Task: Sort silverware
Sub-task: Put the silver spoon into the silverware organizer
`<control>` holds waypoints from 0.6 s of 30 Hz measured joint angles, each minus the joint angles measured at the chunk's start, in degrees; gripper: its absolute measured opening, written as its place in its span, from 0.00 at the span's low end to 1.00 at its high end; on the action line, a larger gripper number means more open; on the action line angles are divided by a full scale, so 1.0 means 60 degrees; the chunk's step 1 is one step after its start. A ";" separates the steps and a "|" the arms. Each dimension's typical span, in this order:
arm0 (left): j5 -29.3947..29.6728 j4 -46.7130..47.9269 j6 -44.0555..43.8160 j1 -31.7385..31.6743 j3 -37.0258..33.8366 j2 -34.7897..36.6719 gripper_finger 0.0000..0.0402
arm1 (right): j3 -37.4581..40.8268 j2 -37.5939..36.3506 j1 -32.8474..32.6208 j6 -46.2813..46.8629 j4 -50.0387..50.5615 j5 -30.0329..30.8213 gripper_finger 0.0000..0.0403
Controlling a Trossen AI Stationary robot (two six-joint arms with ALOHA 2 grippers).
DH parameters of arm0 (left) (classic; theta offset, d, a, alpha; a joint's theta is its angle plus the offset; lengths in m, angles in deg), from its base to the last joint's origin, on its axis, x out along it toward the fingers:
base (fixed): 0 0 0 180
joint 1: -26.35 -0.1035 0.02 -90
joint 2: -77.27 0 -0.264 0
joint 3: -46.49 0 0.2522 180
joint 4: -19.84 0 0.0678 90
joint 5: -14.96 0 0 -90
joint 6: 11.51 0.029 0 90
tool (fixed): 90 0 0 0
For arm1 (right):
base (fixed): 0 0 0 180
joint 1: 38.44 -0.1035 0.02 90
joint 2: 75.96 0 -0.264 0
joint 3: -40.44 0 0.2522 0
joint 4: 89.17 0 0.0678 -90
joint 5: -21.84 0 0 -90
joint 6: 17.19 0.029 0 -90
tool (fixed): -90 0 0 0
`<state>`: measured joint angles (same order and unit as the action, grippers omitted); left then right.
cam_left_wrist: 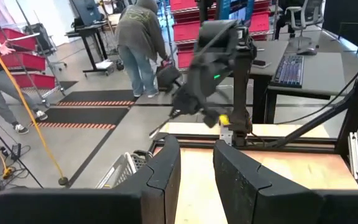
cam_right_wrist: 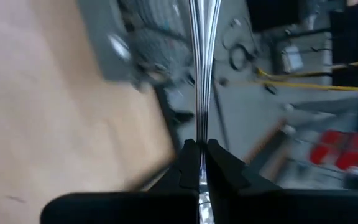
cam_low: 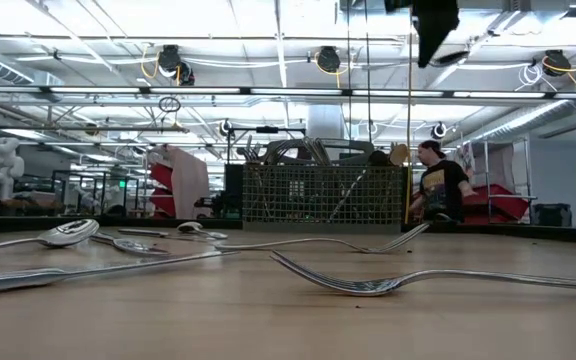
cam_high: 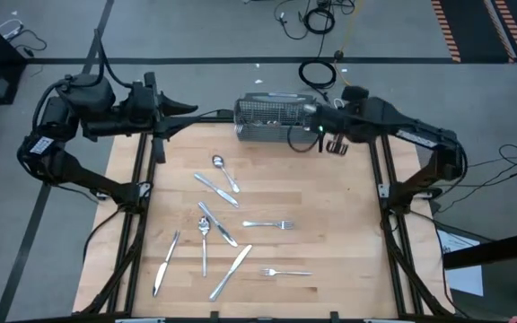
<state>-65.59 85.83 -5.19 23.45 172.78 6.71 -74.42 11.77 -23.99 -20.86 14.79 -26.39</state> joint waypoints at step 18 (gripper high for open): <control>0.0490 0.0408 0.0028 -0.0002 0.0000 -0.0003 0.25 | 0.0455 0.2662 0.0946 -0.6260 -0.0034 0.5230 0.00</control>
<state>-62.65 88.28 -5.03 23.43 172.78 6.69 -71.69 27.75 -18.31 -58.42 14.59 4.99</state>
